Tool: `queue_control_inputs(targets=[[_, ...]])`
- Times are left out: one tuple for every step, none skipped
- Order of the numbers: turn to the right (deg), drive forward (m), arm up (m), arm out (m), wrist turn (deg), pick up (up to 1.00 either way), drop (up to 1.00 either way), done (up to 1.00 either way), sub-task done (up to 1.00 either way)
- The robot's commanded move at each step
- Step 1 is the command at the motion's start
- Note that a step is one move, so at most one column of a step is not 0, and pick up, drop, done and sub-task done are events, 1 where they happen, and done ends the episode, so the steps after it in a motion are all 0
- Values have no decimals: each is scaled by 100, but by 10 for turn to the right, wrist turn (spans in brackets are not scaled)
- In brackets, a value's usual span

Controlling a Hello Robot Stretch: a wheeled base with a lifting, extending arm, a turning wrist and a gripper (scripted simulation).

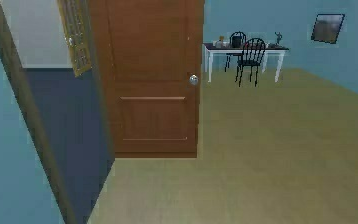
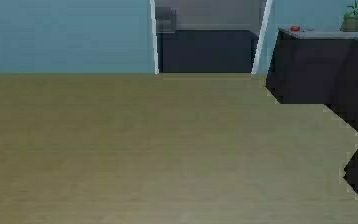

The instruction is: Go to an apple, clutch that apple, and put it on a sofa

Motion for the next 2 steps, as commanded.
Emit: queue_control_inputs(targets=[[240, 0, 0, 0, 0, 0, 0, 0, 0], [0, 100, 0, 0, 0, 0, 0, 0, 0]])
